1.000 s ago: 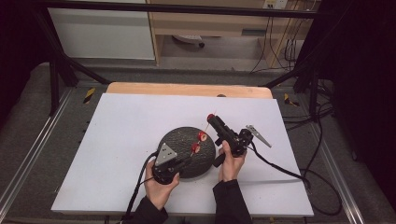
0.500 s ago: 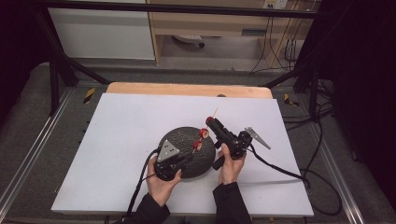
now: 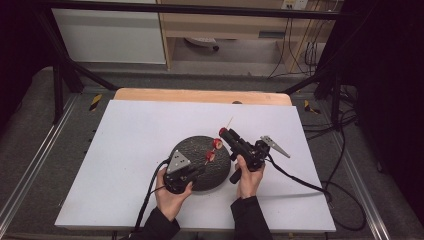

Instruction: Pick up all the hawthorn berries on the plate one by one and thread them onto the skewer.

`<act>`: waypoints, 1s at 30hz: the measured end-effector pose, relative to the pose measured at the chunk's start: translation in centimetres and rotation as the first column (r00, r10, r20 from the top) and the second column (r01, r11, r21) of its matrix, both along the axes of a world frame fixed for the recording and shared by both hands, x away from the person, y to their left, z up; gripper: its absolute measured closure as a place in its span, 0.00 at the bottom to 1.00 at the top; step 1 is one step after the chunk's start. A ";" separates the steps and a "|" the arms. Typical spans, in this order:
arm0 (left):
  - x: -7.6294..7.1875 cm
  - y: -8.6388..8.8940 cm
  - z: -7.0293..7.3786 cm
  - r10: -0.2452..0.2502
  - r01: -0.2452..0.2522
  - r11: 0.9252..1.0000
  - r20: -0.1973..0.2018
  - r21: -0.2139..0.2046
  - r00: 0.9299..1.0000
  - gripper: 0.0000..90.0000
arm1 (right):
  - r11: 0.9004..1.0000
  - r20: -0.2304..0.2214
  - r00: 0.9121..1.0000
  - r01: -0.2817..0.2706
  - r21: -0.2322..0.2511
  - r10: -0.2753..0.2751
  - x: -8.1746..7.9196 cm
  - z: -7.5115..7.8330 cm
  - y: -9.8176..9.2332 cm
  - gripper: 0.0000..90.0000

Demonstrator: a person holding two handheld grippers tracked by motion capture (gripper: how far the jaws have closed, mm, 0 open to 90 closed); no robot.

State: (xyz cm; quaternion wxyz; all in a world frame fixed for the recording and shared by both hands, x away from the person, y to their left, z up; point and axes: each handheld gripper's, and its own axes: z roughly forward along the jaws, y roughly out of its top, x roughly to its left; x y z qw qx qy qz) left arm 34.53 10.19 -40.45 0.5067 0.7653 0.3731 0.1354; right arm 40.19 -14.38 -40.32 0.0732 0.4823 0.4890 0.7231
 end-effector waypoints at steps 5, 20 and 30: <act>0.0 0.8 -0.5 0.003 -0.003 1.000 -0.010 0.012 1.000 0.98 | 0.998 -0.002 1.000 -0.013 -0.069 0.013 -0.1 0.3 -0.5 0.53; 0.1 3.4 -0.9 -0.002 0.005 0.998 -0.035 0.062 0.999 0.98 | 0.880 -0.112 0.984 -0.171 -0.442 0.135 -0.2 -0.3 -1.9 0.09; 0.0 5.1 -0.3 -0.015 0.022 0.993 -0.053 0.116 0.998 0.98 | 0.790 -0.191 0.964 -0.261 -0.554 0.185 -1.0 -2.1 -3.7 0.02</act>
